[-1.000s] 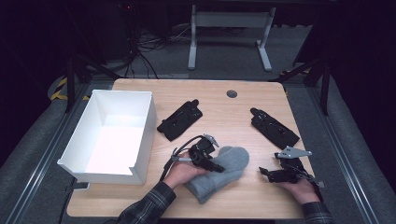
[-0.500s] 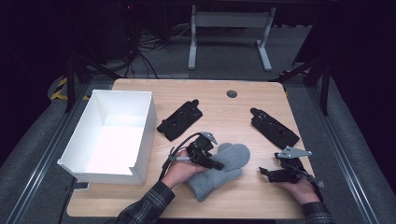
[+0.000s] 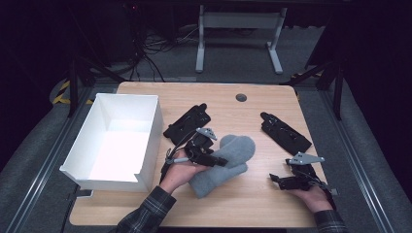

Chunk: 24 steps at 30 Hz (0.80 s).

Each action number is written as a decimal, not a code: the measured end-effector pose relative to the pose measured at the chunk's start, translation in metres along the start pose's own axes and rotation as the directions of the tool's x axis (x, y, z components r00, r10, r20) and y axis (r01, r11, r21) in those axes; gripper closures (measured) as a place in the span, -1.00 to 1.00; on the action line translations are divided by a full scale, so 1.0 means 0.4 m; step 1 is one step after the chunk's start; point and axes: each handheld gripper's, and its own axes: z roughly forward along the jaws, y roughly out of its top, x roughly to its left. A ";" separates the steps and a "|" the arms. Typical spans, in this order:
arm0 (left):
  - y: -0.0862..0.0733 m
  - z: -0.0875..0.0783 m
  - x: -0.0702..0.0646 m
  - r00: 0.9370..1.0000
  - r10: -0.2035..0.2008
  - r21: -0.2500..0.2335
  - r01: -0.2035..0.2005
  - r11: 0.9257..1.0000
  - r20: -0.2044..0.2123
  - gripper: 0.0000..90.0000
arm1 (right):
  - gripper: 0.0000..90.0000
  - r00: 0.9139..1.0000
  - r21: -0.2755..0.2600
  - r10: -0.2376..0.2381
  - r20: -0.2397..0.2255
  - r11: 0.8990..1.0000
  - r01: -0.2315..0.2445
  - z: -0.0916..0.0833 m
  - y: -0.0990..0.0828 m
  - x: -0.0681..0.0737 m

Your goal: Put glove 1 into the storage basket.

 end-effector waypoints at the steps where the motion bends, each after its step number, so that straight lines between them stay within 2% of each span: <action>1: 0.005 -0.009 -0.001 1.000 0.003 -0.008 -0.003 1.000 -0.005 0.59 | -0.79 1.000 0.000 0.000 0.000 1.000 0.000 0.000 0.000 0.000; 3: 0.011 -0.023 -0.004 1.000 0.001 -0.016 -0.002 1.000 -0.014 0.59 | -0.79 1.000 0.000 -0.001 0.000 1.000 0.001 0.000 0.000 0.000; 4: 0.018 -0.039 -0.007 0.999 -0.005 -0.028 0.004 1.000 -0.031 0.59 | -0.78 1.000 0.000 0.000 0.000 1.000 0.000 0.000 0.000 0.000; 9: 0.033 -0.072 -0.014 0.999 -0.012 -0.049 0.010 0.999 -0.047 0.59 | -0.79 1.000 0.000 -0.001 0.000 1.000 0.001 0.000 0.000 0.000; 19: 0.082 -0.156 -0.047 0.995 0.000 -0.073 -0.007 0.997 -0.098 0.59 | -0.79 1.000 0.000 -0.001 0.000 1.000 0.001 0.000 0.000 0.000; 24: 0.104 -0.201 -0.052 0.993 -0.004 -0.092 -0.007 0.996 -0.120 0.59 | -0.79 1.000 0.000 -0.001 0.000 1.000 0.001 0.000 0.000 0.000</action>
